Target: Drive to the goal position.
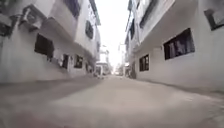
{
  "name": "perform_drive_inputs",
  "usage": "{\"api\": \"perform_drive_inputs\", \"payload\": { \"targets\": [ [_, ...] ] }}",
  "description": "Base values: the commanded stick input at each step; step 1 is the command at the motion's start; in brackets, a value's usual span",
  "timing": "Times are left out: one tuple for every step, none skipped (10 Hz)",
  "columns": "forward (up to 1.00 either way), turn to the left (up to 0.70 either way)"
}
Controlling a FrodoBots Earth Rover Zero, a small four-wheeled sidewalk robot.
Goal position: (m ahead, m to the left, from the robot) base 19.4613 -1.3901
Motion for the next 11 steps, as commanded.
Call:
{"api": "perform_drive_inputs", "payload": {
  "targets": [
    [0.85,0.00],
    [0.85,0.00],
    [0.85,0.00],
    [0.85,0.00],
    [0.85,0.00],
    [0.85,0.00],
    [0.85,0.00],
    [0.85,0.00],
    [0.85,0.00],
    [0.85,0.00],
    [0.85,0.00]
  ]
}}
